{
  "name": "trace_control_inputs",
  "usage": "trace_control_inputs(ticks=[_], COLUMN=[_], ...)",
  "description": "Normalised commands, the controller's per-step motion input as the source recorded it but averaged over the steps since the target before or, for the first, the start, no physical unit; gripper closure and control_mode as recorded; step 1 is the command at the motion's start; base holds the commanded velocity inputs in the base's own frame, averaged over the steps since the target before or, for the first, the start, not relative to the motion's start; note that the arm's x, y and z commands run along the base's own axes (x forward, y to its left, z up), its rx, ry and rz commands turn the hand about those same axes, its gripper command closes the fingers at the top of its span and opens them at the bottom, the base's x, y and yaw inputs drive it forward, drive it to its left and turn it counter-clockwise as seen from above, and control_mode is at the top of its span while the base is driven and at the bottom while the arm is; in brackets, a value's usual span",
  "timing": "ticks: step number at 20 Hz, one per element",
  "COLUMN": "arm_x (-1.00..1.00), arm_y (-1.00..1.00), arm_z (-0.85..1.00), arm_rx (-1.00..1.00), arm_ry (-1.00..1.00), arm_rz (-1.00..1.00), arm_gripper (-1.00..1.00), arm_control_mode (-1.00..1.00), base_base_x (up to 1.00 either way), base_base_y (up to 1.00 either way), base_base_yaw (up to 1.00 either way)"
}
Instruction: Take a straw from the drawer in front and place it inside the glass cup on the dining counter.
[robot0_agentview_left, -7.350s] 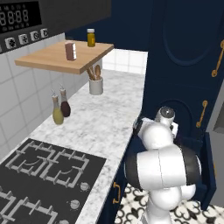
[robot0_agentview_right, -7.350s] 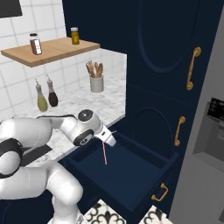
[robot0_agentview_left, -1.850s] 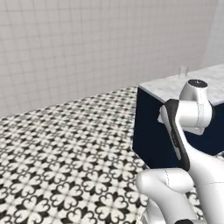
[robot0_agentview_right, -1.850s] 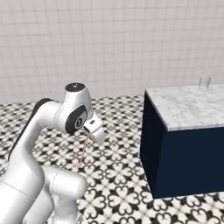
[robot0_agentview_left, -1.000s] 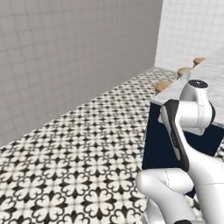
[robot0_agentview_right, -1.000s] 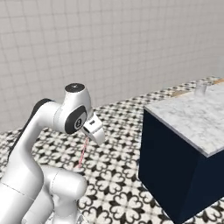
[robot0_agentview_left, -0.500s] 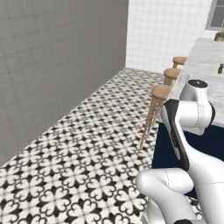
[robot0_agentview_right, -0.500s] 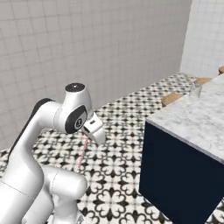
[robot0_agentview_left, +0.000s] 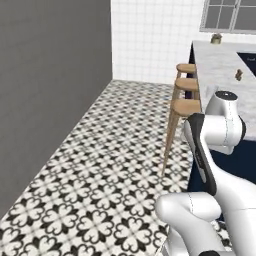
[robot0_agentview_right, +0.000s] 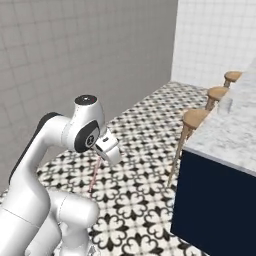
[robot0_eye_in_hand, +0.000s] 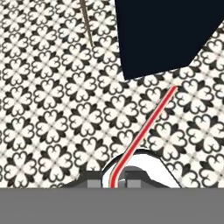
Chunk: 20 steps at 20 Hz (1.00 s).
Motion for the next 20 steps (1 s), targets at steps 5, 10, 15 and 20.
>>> trace_control_inputs(ticks=[5,10,15,20], arm_x=[0.00,0.00,0.00,0.00], arm_y=[0.00,0.00,0.00,0.00], arm_z=[0.00,0.00,0.00,0.00], arm_rx=[0.00,0.00,0.00,0.00], arm_ry=[0.00,0.00,0.00,0.00], arm_rz=[0.00,0.00,0.00,0.00], arm_gripper=[1.00,1.00,1.00,1.00], arm_control_mode=[1.00,1.00,1.00,1.00], base_base_x=[0.72,0.84,0.88,0.80], base_base_y=[0.73,0.69,0.67,0.64], base_base_yaw=[-0.44,-0.49,-0.50,-0.50])
